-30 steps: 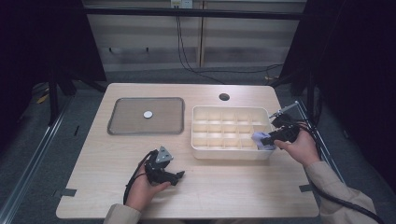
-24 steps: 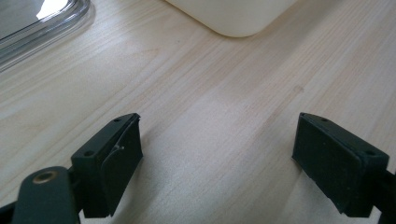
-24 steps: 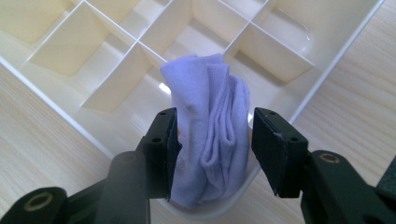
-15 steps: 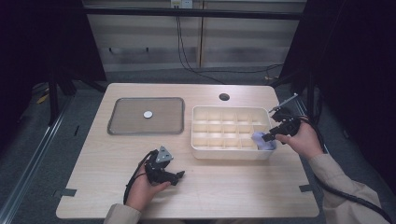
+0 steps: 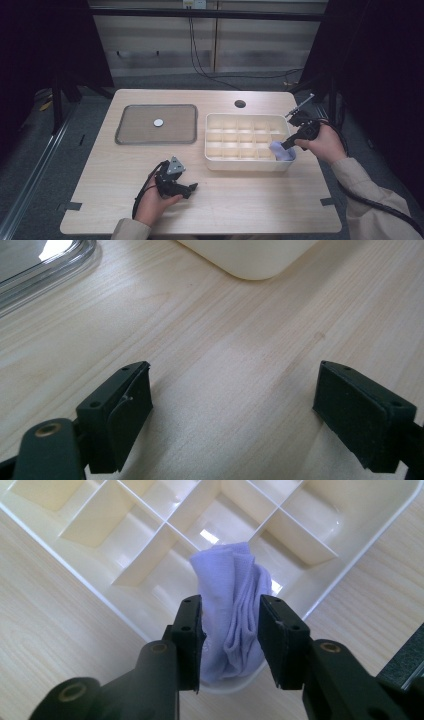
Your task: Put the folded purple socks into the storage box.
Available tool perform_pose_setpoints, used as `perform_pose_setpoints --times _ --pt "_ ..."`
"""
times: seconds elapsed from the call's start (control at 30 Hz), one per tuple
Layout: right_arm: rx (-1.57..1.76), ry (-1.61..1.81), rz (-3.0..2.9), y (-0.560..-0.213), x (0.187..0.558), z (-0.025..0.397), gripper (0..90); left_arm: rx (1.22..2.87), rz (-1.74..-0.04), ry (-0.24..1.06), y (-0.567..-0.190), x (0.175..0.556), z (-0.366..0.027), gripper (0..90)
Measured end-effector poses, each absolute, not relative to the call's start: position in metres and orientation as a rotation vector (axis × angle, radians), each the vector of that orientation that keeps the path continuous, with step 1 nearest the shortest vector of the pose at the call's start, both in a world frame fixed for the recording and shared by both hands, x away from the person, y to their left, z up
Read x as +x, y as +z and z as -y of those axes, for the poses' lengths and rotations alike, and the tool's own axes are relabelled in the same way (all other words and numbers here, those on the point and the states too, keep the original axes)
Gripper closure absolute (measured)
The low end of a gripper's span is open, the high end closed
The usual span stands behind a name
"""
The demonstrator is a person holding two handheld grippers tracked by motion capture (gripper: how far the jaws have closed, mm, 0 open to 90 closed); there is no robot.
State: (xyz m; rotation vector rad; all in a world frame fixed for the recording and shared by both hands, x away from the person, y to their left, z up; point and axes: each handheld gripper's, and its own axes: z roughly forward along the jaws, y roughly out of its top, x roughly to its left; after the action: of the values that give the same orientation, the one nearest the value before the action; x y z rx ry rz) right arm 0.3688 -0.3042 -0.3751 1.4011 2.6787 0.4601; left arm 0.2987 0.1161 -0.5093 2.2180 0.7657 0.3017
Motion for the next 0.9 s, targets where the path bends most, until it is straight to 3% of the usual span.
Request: perform_pose_setpoints --times 0.43,0.9 --pt "1.4 0.425 -2.713 -0.367 0.372 0.303 71.3 2.22 -0.768 0.305 -0.509 0.299 -0.116 14.8" --pt "1.377 0.38 -2.757 -0.365 0.377 0.301 86.1 2.22 -0.769 0.304 -0.509 0.299 -0.116 14.8"
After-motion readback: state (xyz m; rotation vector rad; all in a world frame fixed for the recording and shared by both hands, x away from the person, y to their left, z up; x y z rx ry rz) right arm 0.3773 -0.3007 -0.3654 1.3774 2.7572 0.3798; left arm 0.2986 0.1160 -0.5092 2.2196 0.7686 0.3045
